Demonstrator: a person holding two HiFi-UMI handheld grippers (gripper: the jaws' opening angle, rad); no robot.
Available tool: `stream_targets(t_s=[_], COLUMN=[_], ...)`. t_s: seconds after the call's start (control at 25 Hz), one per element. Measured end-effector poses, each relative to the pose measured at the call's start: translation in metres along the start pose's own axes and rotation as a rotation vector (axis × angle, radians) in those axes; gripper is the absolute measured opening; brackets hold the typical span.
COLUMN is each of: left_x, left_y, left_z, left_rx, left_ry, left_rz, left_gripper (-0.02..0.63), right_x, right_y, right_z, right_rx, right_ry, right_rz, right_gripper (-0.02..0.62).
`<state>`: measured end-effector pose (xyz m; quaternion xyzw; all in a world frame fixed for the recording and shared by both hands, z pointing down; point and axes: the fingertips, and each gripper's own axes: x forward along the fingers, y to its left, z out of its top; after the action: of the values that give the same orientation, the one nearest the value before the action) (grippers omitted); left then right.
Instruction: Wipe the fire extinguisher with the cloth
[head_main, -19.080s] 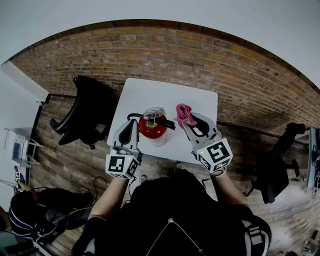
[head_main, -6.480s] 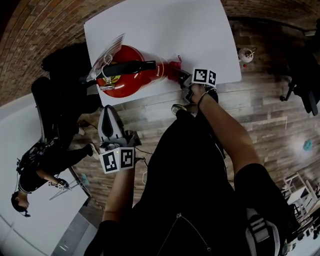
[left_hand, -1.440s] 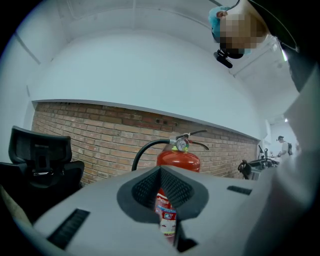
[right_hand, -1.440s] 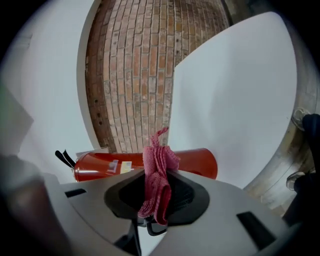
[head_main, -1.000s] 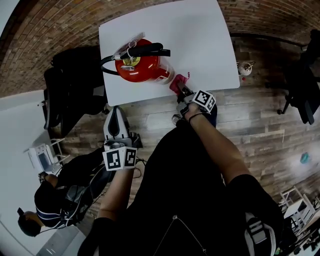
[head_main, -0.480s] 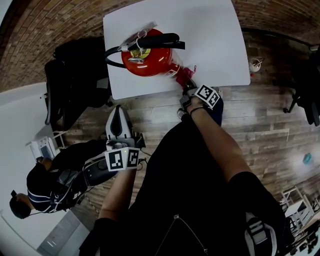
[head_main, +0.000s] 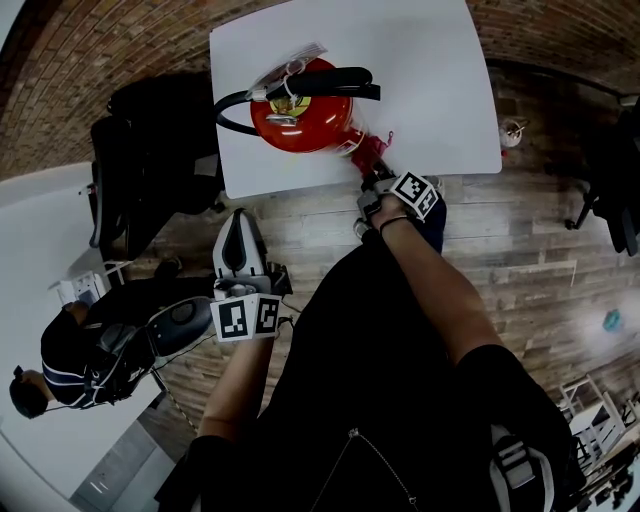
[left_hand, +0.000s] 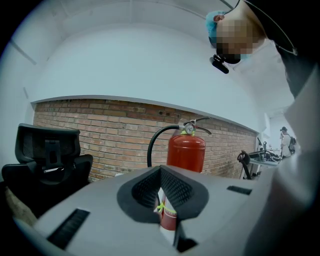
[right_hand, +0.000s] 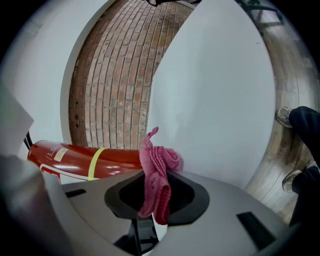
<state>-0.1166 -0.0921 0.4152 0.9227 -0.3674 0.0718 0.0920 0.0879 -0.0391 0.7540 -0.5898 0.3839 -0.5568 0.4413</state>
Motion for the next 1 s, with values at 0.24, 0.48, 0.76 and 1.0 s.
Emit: stream_targets(t_s=[0.24,0.48,0.76,1.0], left_x=[0.001,0.001,0.001,0.002], left_y=[-0.003,-0.007,-0.010,-0.013], left_z=[0.006,0.016,0.025,0.036], left_rx=[-0.013,-0.028,-0.040,-0.048], left_ry=[-0.020,-0.043,-0.065,-0.083], left_rz=[-0.003,-0.013,-0.022,-0.025], left_gripper=[0.031,0.031,0.029,0.031], right_x=[-0.009,-0.019,-0.032,-0.041], right_y=[0.029,0.060,0.096,0.119], right_z=[-0.001,0.000,0.000,-0.002], right_rx=[-0.004,-0.006,-0.012,-0.016], right_ry=[0.020,0.031,0.052,0.080], right_rz=[0.027,0.063,0.116,0.125], right_gripper=[0.103,0.103,0.103,0.103])
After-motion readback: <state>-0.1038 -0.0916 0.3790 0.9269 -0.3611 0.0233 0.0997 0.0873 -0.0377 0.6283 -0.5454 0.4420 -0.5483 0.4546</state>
